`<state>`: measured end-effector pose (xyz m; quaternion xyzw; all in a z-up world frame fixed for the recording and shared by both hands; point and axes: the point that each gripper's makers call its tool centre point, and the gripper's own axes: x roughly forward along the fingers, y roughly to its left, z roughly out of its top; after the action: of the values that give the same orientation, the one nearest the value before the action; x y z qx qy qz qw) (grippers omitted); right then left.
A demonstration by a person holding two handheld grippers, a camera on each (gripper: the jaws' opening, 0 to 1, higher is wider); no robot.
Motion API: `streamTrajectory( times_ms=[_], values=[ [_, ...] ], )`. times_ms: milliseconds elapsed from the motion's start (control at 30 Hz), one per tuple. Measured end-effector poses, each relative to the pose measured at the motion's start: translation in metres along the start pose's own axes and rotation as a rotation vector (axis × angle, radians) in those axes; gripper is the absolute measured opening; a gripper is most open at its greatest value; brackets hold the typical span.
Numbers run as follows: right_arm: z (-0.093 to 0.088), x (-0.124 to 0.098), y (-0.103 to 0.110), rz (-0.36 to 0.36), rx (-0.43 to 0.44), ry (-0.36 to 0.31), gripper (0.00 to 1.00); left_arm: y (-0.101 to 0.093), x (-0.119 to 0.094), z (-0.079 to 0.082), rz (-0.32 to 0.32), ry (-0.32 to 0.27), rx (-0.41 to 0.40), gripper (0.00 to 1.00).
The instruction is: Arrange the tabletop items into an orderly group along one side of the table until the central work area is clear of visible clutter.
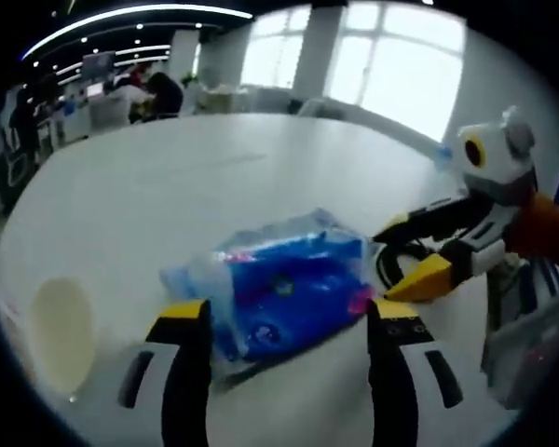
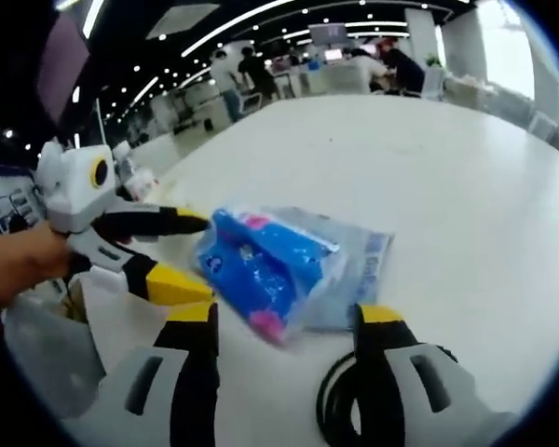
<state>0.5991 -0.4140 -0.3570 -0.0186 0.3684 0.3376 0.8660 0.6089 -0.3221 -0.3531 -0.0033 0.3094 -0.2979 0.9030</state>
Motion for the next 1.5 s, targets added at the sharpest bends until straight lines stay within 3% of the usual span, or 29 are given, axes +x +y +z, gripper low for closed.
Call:
streamTrajectory(
  times_ms=[333,400,500,800,1033,1233,1500],
  values=[
    [0.0,0.013,-0.011,-0.027,0.038,0.016,0.35,0.009,0.007,-0.003,0.027,0.02,0.003,0.47],
    [-0.002,0.014,-0.012,-0.028,0.045,0.022,0.34,0.011,0.007,-0.001,0.034,0.009,0.001,0.41],
    [-0.003,0.014,-0.012,-0.028,0.047,0.027,0.32,0.013,0.007,0.002,0.041,-0.002,0.005,0.4],
    [-0.005,0.014,-0.016,-0.037,0.047,0.042,0.22,0.02,0.007,-0.002,0.08,0.023,0.02,0.23],
    [-0.006,0.014,-0.017,-0.039,0.047,0.042,0.2,0.025,0.006,-0.004,0.103,0.03,0.027,0.07],
    [-0.005,0.013,-0.018,-0.042,0.036,0.041,0.15,0.028,0.005,-0.007,0.121,0.047,0.042,0.01],
    [0.0,0.009,-0.019,-0.042,0.024,0.024,0.1,0.026,0.001,-0.002,0.123,0.044,0.043,0.0]
  ],
)
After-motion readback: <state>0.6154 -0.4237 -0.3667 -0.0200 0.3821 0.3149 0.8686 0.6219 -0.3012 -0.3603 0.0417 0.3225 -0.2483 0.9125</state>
